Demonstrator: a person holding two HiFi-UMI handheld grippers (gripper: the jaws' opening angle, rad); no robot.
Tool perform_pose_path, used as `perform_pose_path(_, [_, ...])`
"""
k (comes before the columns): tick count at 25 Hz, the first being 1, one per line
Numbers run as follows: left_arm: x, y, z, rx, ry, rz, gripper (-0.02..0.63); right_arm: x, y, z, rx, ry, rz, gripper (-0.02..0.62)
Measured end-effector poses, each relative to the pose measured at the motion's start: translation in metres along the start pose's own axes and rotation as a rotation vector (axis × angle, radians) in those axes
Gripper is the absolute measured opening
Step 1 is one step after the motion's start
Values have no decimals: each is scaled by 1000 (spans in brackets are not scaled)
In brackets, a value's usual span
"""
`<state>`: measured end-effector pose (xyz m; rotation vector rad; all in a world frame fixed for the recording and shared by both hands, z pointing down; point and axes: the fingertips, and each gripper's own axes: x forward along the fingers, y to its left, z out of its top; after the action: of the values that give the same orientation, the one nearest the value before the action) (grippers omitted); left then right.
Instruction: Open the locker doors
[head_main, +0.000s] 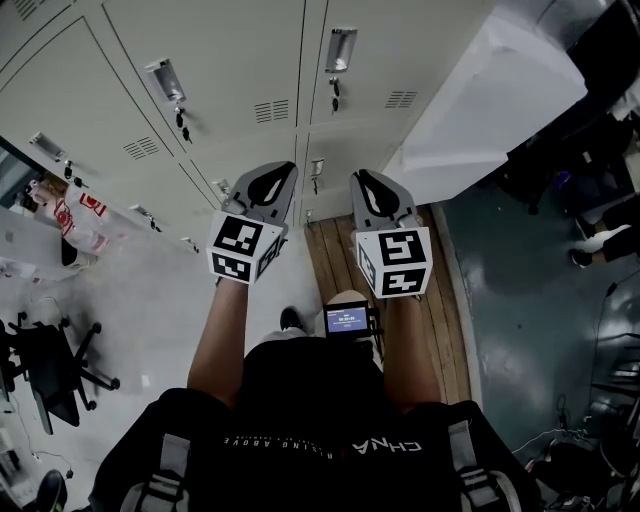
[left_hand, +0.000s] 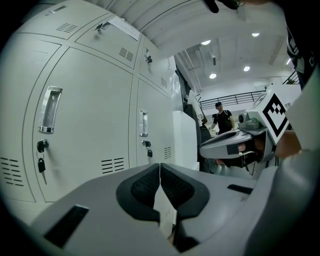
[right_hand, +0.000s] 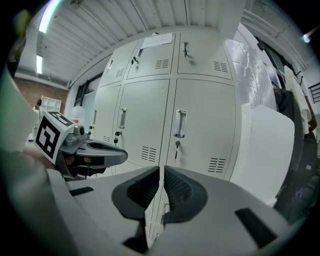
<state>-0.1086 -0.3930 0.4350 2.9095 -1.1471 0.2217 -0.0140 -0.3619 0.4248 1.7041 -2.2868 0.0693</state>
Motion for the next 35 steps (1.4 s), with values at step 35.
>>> perform_pose_path(35, [142,-5,71,-118,129,431,127,24,-128,79,-119,-2,376,51])
